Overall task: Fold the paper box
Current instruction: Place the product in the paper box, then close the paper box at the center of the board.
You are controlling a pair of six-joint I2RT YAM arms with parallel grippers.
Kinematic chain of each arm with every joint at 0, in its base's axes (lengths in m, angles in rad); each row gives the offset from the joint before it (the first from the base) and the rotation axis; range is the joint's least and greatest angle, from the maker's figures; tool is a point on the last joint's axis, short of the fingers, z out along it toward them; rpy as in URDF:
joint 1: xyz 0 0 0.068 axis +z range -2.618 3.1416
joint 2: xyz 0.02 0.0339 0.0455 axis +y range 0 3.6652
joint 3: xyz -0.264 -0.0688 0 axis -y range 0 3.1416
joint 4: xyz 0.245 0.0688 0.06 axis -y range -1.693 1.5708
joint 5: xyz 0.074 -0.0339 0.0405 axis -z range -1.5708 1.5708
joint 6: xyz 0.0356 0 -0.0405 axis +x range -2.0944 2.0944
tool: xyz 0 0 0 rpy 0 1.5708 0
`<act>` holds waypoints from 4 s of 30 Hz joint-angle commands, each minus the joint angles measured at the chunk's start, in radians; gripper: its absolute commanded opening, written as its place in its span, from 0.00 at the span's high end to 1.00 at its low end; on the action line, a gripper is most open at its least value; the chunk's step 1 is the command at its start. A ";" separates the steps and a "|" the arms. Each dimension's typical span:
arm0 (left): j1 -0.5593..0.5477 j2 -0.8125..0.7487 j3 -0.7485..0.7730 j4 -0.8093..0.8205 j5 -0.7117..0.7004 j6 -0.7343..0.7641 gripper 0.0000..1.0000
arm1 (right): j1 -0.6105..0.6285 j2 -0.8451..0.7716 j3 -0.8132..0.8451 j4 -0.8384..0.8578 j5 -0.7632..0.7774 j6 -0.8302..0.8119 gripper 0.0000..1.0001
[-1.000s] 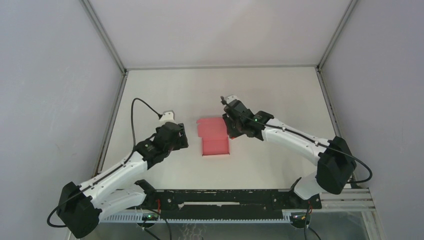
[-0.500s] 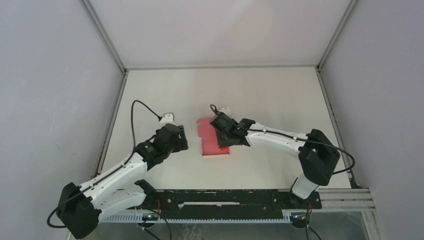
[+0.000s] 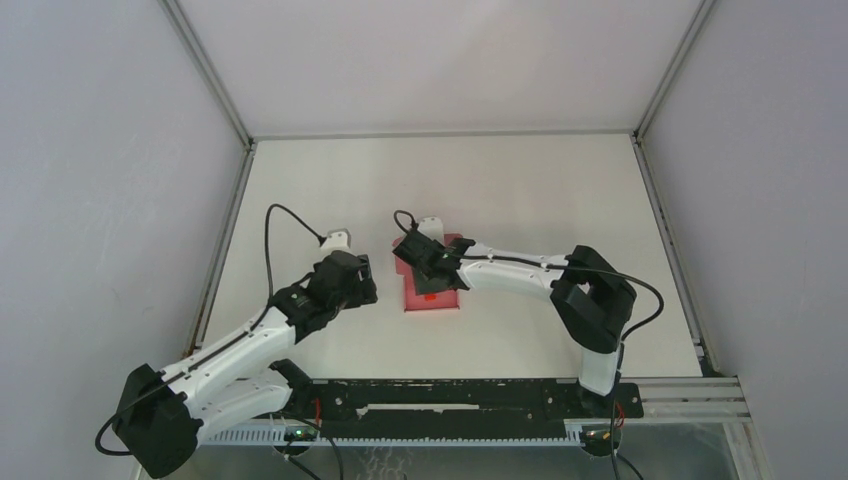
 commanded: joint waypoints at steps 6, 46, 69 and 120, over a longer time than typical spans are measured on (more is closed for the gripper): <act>0.004 -0.008 0.000 0.047 0.004 -0.012 0.30 | 0.027 0.018 0.047 -0.044 0.050 0.024 0.48; 0.026 0.160 0.140 0.320 0.015 0.312 0.20 | -0.457 -0.388 -0.304 0.341 -0.559 -0.685 0.38; 0.201 0.397 0.270 0.398 0.488 0.531 0.13 | -0.611 -0.169 -0.230 0.444 -1.003 -0.885 0.39; 0.236 0.421 0.308 0.305 0.554 0.575 0.31 | -0.565 -0.065 -0.126 0.328 -1.015 -0.946 0.67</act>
